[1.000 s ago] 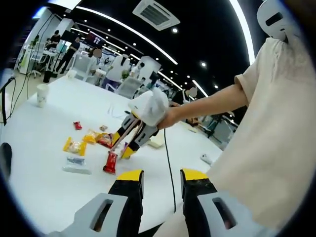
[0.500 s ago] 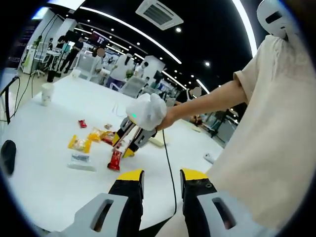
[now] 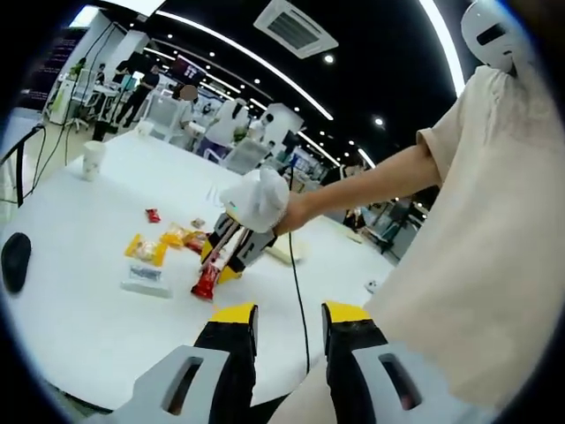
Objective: Place the target food into the container with the food tongs after gripping and lifting it, then release it inside without dropping or visibly crushing the food.
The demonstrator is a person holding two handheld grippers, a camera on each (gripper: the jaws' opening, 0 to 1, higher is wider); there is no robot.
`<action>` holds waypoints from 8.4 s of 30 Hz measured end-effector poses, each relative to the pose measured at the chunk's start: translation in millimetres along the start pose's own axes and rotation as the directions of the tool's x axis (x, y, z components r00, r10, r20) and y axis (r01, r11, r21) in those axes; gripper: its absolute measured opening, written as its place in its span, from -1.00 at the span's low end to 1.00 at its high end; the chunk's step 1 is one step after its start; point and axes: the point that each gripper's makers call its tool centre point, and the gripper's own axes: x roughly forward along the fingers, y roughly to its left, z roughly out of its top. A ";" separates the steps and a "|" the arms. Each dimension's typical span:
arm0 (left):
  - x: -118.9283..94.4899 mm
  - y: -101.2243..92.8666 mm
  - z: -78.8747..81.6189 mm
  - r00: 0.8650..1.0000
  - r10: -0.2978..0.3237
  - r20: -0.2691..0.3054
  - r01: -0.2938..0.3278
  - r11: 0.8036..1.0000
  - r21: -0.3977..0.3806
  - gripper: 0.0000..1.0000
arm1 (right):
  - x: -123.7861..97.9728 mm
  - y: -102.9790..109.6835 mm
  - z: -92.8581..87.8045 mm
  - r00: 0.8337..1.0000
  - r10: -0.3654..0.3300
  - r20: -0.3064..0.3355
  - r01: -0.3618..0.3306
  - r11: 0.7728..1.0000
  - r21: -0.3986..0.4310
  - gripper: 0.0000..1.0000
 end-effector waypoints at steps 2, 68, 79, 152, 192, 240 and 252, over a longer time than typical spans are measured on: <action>-0.7 0.0 -0.6 1.000 0.001 0.002 -0.001 1.000 -0.002 -0.46 | 0.1 -1.6 -0.4 1.000 -0.002 0.008 0.001 1.000 0.029 -0.46; -15.3 -14.2 -2.6 0.999 -0.038 0.006 0.038 0.999 0.019 -0.53 | -0.7 8.8 -15.4 0.984 -0.168 0.062 0.096 0.788 0.608 -0.53; -16.6 -12.3 -3.4 0.999 -0.036 -0.003 0.036 0.999 0.020 -0.54 | -2.5 13.4 -10.3 0.982 -0.170 0.081 0.083 0.778 0.623 -0.59; 27.1 -55.0 0.8 0.975 -0.168 -0.146 0.188 0.972 0.139 -0.60 | -185.1 4.7 -171.7 0.792 -0.611 -0.007 0.246 0.308 0.919 -0.57; 35.2 -42.1 -10.5 0.985 -0.104 -0.139 0.112 0.992 0.054 -0.24 | -204.2 -5.9 -242.2 0.771 -0.630 -0.089 0.270 0.197 0.943 -0.56; 26.1 -31.5 -14.4 0.991 -0.063 -0.114 0.065 0.998 0.009 -0.12 | -208.5 -9.0 -256.4 0.781 -0.608 -0.140 0.346 0.236 0.908 -0.55; 24.8 -32.1 -15.7 0.992 -0.066 -0.107 0.067 0.998 0.001 -0.14 | -211.5 -11.7 -253.9 0.774 -0.618 -0.141 0.351 0.233 0.907 -0.55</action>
